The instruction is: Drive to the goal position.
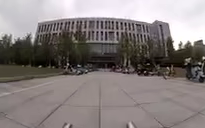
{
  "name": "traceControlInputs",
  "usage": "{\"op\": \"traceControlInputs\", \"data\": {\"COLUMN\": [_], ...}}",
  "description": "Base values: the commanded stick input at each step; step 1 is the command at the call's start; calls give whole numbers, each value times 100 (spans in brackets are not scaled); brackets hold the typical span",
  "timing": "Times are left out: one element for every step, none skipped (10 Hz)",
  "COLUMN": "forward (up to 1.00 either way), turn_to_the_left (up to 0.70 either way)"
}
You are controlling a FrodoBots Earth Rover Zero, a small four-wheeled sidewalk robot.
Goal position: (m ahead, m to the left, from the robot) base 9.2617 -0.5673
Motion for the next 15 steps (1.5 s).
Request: {"op": "traceControlInputs", "data": {"forward": [70, 70, 70, 70, 70, 70, 70, 70, 70, 70, 70, 70, 70, 70, 70], "turn_to_the_left": [-10, -4, 0, 0, 0, 0, 0, 0, 0, 0, 0, 0, 0, 0, 0]}}
